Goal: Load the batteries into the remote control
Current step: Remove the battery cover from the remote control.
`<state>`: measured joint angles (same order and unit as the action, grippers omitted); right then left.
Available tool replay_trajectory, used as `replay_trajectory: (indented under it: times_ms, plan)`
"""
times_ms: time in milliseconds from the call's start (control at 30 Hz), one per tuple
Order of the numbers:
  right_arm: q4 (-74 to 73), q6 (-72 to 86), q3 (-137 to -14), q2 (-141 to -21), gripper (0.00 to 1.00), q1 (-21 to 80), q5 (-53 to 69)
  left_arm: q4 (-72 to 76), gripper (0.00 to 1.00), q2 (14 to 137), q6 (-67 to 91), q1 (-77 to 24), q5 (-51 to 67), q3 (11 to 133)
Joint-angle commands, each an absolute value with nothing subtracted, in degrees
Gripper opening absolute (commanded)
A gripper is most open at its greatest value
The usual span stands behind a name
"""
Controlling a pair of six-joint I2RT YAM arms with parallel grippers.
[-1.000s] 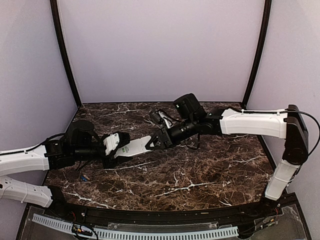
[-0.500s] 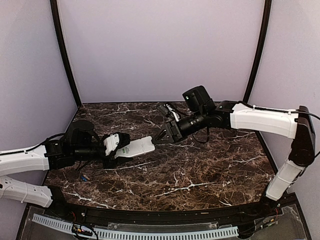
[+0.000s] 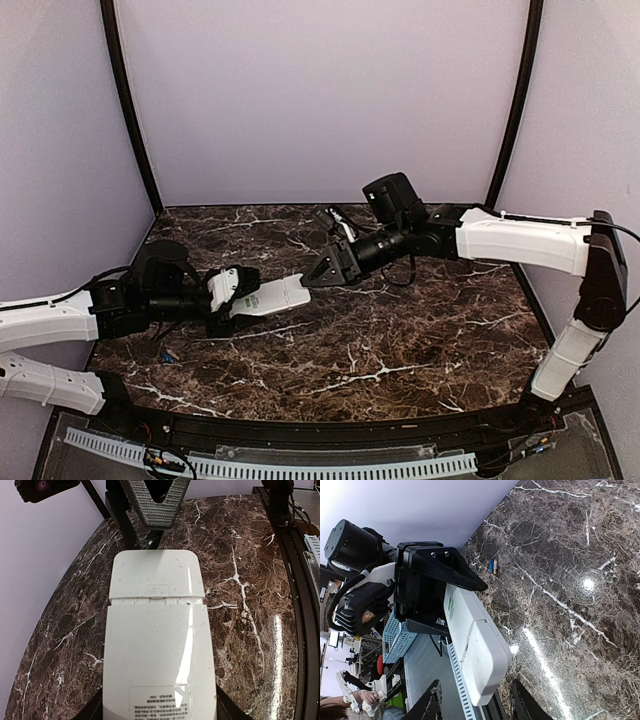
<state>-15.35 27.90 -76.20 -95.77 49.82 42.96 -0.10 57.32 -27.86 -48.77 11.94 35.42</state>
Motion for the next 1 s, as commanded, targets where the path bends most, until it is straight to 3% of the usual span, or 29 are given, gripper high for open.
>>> replay_trajectory:
  times_ms: [0, 133, 233, 967]
  plan:
    - [-13.16, 29.28, -75.47, -97.0, 0.44, 49.83, 42.81, 0.47, 0.0, 56.91, -28.3, -48.94, 13.14, 35.47]
    - [-12.77, 29.85, -75.09, -97.47, 0.43, 49.8, 43.13, 0.49, 0.0, 56.8, -28.45, -48.95, 13.29, 35.34]
    - [-11.25, 30.82, -74.61, -97.47, 0.36, 49.92, 44.81, 0.52, 0.0, 56.82, -28.53, -48.96, 13.07, 35.33]
    - [-0.69, 37.59, -70.41, -98.93, 0.17, 49.92, 51.59, 0.44, 0.0, 58.15, -29.01, -48.96, 11.7, 35.21]
